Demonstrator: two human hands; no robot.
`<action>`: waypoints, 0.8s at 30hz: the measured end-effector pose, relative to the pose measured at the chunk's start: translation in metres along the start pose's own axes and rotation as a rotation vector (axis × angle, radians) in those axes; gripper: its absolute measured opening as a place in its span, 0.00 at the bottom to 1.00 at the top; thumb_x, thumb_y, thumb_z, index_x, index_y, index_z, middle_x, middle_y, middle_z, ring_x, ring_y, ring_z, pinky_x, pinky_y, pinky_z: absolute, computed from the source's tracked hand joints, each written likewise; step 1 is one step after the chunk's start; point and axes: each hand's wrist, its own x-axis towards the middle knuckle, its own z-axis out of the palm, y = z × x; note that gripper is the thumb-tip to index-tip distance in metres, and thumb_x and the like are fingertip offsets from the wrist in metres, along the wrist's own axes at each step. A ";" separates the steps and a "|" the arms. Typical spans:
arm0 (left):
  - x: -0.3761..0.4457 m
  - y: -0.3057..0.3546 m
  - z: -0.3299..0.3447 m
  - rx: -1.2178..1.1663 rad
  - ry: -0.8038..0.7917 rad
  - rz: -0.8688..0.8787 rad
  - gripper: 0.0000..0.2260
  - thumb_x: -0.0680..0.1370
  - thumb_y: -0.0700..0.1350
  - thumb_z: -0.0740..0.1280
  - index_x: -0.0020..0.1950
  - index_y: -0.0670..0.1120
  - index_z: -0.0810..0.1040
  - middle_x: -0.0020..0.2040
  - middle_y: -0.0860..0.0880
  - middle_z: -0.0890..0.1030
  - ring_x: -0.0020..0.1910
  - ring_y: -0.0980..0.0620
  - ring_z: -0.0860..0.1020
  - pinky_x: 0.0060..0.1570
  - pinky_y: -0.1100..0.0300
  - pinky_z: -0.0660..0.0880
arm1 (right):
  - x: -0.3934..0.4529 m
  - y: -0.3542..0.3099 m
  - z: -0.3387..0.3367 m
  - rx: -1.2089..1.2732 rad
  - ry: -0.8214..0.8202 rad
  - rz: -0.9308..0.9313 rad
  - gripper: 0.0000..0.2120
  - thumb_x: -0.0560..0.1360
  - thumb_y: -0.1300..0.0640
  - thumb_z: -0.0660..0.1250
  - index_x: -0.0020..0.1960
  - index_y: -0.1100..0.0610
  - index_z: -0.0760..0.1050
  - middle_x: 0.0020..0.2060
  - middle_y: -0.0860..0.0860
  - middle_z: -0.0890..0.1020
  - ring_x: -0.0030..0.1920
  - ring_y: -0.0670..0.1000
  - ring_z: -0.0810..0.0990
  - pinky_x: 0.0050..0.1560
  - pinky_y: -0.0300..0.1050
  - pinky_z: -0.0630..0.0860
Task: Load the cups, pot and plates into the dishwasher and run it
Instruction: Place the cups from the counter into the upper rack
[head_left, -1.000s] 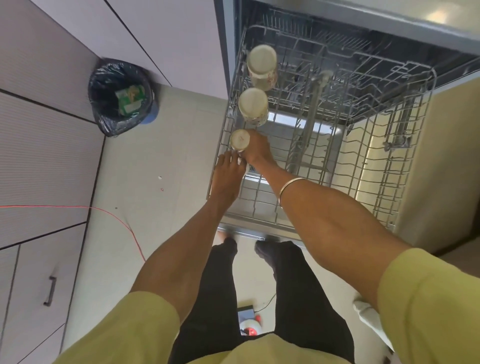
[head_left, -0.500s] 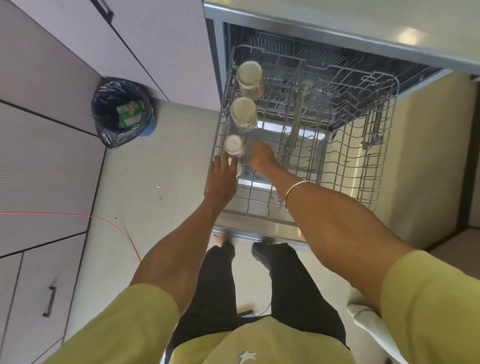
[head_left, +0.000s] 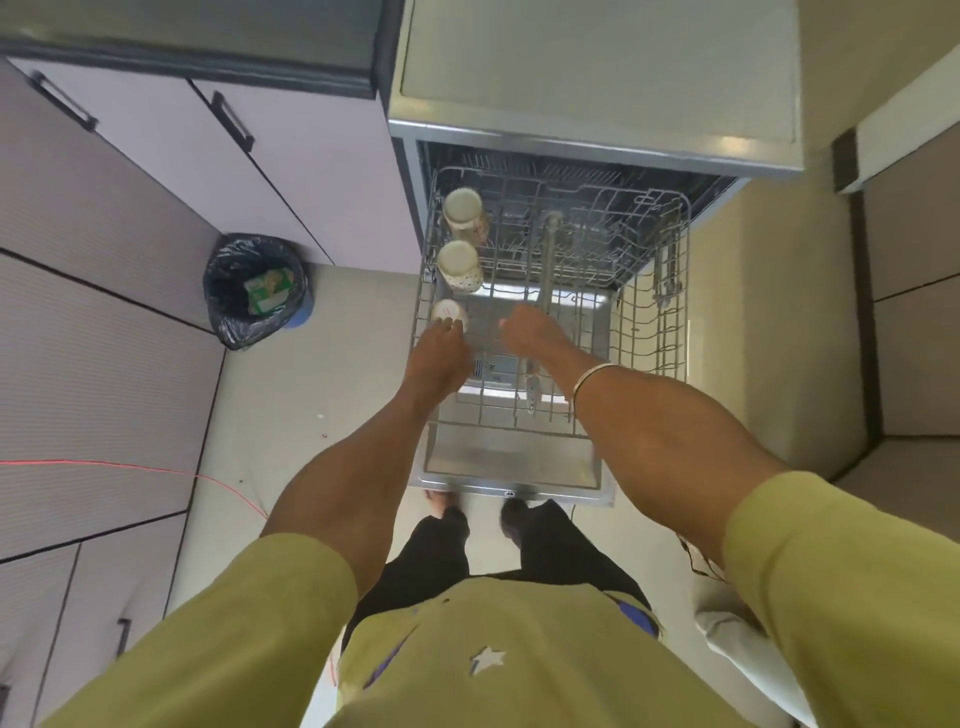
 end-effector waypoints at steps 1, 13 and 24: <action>-0.003 0.003 -0.006 0.016 0.001 0.007 0.14 0.82 0.40 0.57 0.57 0.33 0.78 0.57 0.36 0.79 0.54 0.37 0.77 0.55 0.43 0.76 | -0.009 0.002 -0.005 0.005 0.011 0.004 0.22 0.83 0.49 0.56 0.68 0.64 0.70 0.67 0.61 0.74 0.67 0.61 0.74 0.64 0.53 0.72; -0.033 0.024 -0.047 -0.010 0.070 -0.076 0.13 0.81 0.39 0.57 0.59 0.34 0.76 0.59 0.35 0.77 0.57 0.38 0.76 0.59 0.46 0.74 | -0.075 0.010 -0.006 -0.122 0.070 -0.170 0.20 0.82 0.52 0.55 0.65 0.64 0.73 0.62 0.62 0.76 0.63 0.63 0.74 0.63 0.58 0.72; -0.055 0.026 -0.056 0.012 0.175 -0.229 0.13 0.81 0.38 0.57 0.61 0.34 0.74 0.62 0.36 0.76 0.61 0.39 0.73 0.60 0.47 0.70 | -0.053 0.014 -0.004 -0.369 0.072 -0.279 0.25 0.80 0.49 0.54 0.70 0.63 0.68 0.68 0.59 0.71 0.68 0.63 0.69 0.65 0.60 0.70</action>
